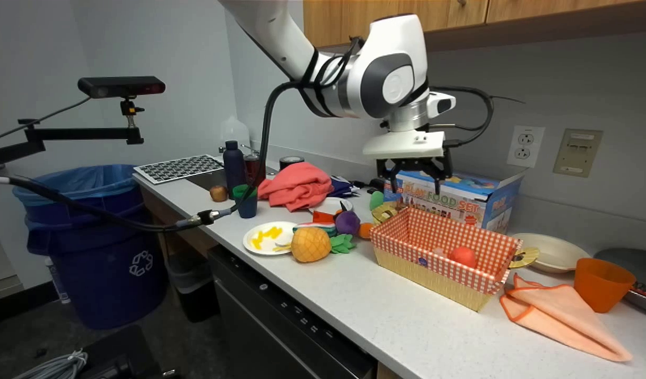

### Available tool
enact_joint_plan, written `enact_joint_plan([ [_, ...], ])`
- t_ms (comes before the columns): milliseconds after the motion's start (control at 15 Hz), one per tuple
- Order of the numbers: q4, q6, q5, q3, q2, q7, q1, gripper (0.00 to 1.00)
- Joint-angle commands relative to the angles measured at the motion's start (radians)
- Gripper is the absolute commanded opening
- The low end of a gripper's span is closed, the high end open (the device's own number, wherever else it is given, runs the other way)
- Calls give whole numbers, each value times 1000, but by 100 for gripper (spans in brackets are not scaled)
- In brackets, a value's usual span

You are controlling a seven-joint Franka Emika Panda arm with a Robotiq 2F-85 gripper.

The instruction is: Remove all the items from the fruit box and put them on the counter

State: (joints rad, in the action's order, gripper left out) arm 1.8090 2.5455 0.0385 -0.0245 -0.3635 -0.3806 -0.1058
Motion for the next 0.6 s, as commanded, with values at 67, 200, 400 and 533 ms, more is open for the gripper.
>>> enact_joint_plan([
  [67, -161, -69, -18, 39, -141, 77, -26, 100],
  [200, -211, -93, -13, 55, -195, 113, -30, 100],
  [400, -288, -139, -12, 73, -274, 169, -34, 100],
  [533, -344, -175, -16, 79, -322, 199, -38, 100],
])
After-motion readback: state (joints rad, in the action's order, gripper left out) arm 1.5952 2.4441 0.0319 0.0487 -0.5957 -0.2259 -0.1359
